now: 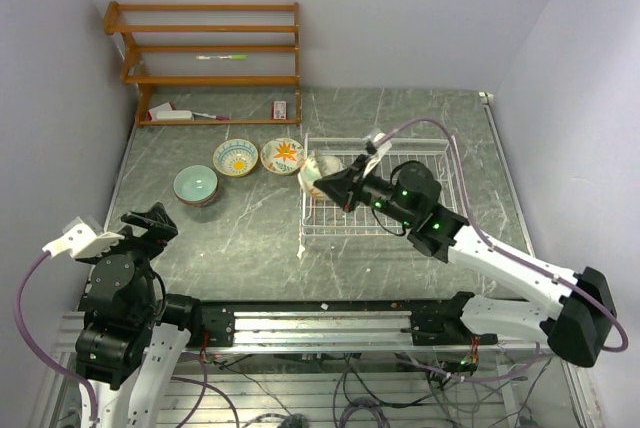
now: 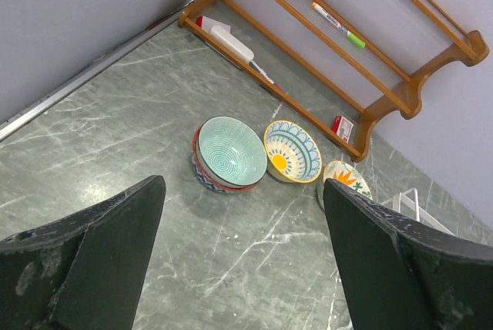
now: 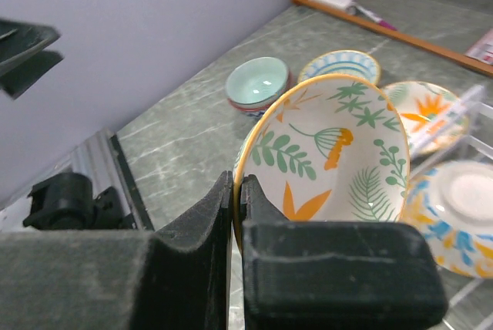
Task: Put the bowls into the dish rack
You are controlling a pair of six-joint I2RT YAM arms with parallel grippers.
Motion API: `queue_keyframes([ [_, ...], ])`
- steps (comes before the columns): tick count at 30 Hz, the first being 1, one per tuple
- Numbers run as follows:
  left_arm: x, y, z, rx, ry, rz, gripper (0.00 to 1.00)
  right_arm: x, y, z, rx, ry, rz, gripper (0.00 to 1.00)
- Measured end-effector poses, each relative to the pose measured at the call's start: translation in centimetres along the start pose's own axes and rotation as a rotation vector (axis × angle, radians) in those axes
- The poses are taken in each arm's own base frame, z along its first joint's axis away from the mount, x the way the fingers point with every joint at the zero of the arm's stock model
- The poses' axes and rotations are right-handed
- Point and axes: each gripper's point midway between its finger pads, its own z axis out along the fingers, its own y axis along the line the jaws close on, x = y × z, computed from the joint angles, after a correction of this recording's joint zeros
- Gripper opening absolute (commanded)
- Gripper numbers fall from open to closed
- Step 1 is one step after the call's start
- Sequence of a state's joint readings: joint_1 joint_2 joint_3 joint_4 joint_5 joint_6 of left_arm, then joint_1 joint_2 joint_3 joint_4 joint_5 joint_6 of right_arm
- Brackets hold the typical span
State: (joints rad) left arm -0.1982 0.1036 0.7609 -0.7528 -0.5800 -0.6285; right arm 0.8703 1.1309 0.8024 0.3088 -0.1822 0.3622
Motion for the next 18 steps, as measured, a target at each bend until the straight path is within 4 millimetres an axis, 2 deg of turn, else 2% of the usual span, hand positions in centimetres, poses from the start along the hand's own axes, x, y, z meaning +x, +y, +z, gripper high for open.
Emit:
queue_keyframes([
  [4, 0.0, 0.0, 0.0, 0.0, 0.0, 0.0, 0.95, -0.3, -3.3, -1.9, 0.084, -0.031, 0.043, 0.0],
  [8, 0.0, 0.0, 0.0, 0.0, 0.0, 0.0, 0.95, 1.3, -5.4, -2.8, 0.119, -0.017, 0.105, 0.0],
  [11, 0.0, 0.0, 0.0, 0.002, 0.001, 0.0, 0.95, 2.8, -6.3, -3.4, 0.123, 0.004, 0.165, 0.0],
  [18, 0.0, 0.0, 0.0, 0.002, 0.001, 0.001, 0.95, 4.9, -7.5, -4.0, 0.099, 0.001, 0.296, 0.0],
])
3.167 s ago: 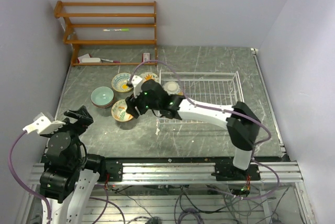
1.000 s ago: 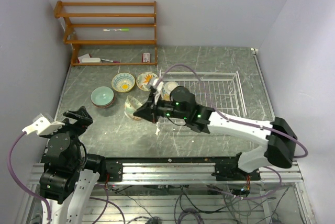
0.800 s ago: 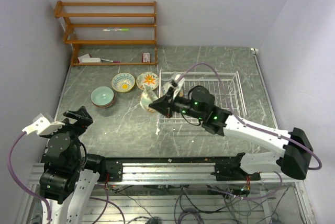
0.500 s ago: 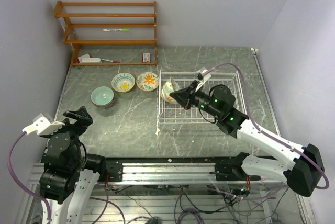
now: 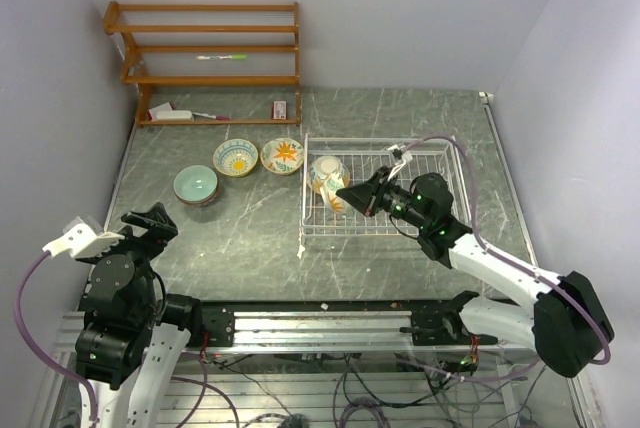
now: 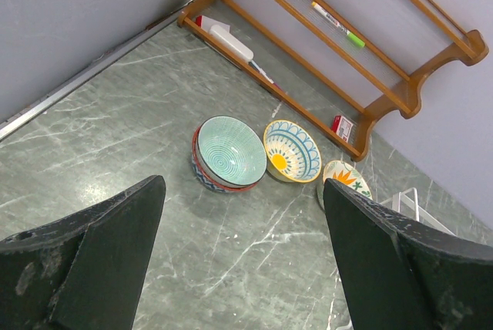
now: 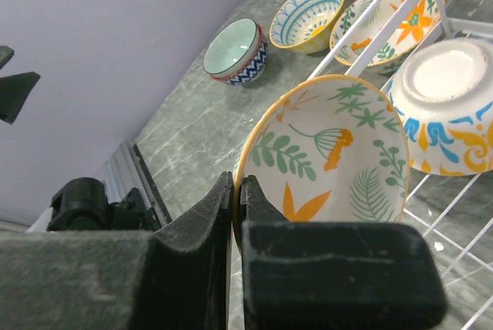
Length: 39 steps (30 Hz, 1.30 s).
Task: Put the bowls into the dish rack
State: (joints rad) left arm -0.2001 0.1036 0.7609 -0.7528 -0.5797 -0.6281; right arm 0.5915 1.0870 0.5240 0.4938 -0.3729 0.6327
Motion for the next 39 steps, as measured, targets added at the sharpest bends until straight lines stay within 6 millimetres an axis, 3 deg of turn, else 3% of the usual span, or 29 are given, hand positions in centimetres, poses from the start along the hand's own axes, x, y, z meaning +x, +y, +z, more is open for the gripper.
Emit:
queue_keyframes([
  [8, 0.0, 0.0, 0.0, 0.0, 0.0, 0.0, 0.95, 2.2, -2.3, 0.2, -0.017, 0.012, 0.138, 0.0],
  [14, 0.0, 0.0, 0.0, 0.0, 0.0, 0.0, 0.95, 3.0, -2.7, 0.3, -0.066, -0.005, 0.228, 0.0],
  [21, 0.0, 0.0, 0.0, 0.0, 0.0, 0.0, 0.95, 2.5, -3.6, 0.6, -0.09, -0.04, 0.31, 0.0],
  [27, 0.0, 0.0, 0.0, 0.001, 0.0, 0.0, 0.95, 3.9, -4.9, 0.3, -0.065, -0.034, 0.397, 0.0],
  [39, 0.0, 0.0, 0.0, 0.0, 0.0, 0.0, 0.95, 3.5, -5.9, 0.1, -0.037, -0.068, 0.439, 0.04],
])
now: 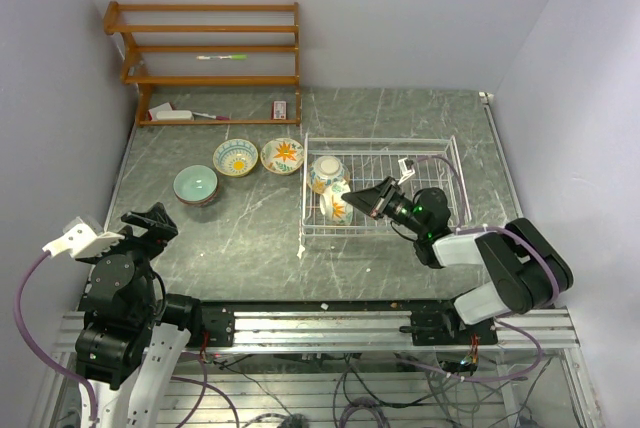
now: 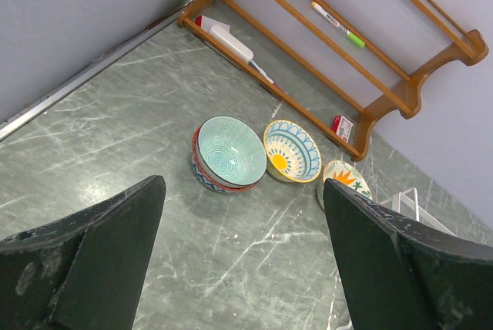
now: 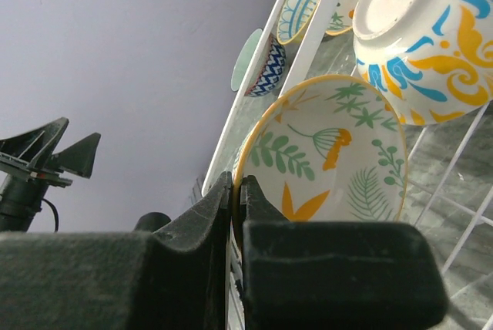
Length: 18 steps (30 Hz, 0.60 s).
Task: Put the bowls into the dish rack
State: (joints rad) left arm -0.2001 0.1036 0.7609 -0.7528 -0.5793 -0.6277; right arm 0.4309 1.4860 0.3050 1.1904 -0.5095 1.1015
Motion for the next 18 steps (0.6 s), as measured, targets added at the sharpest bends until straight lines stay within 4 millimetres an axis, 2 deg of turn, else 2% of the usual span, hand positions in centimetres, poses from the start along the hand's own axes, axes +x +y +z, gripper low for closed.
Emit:
queue_keyframes([
  [4, 0.0, 0.0, 0.0, 0.0, 0.0, 0.0, 0.95, -0.3, -0.2, -0.4, 0.023, -0.022, 0.001, 0.08],
  [8, 0.0, 0.0, 0.0, 0.0, 0.0, 0.0, 0.95, -0.9, -0.6, -0.9, 0.054, -0.055, -0.009, 0.2],
  [18, 0.0, 0.0, 0.0, 0.0, -0.001, -0.001, 0.95, -2.4, -3.3, -1.9, 0.204, -0.137, -0.029, 0.26],
])
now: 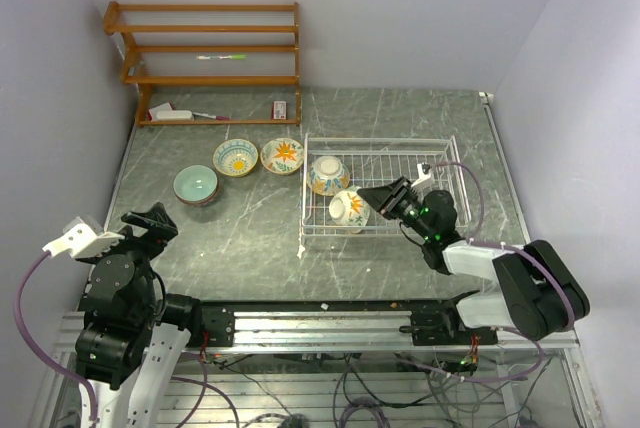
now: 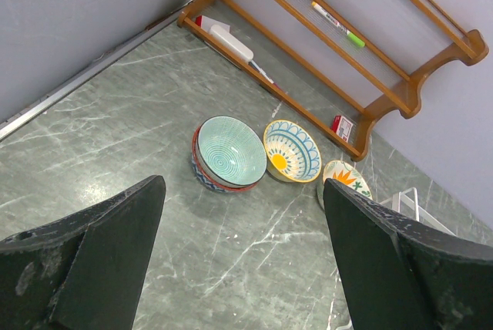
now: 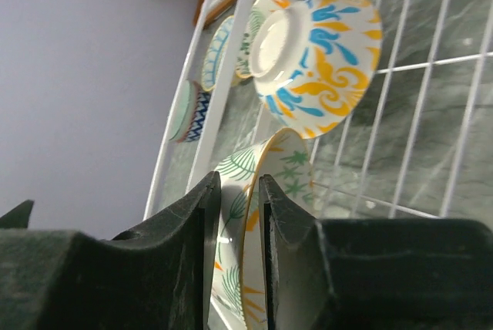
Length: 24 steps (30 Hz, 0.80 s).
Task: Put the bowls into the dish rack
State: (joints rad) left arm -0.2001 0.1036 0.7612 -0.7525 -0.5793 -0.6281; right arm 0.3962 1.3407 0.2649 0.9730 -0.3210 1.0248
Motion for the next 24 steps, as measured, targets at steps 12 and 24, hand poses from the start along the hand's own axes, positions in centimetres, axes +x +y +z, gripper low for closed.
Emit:
queue_keyframes([
  [12, 0.0, 0.0, 0.0, 0.0, 0.001, 0.0, 0.95, -1.4, -3.3, -1.2, 0.21, -0.058, -0.09, 0.32],
  [24, 0.0, 0.0, 0.0, 0.0, 0.001, 0.001, 0.95, -1.9, -5.2, -0.8, 0.308, -0.048, -0.135, 0.32],
])
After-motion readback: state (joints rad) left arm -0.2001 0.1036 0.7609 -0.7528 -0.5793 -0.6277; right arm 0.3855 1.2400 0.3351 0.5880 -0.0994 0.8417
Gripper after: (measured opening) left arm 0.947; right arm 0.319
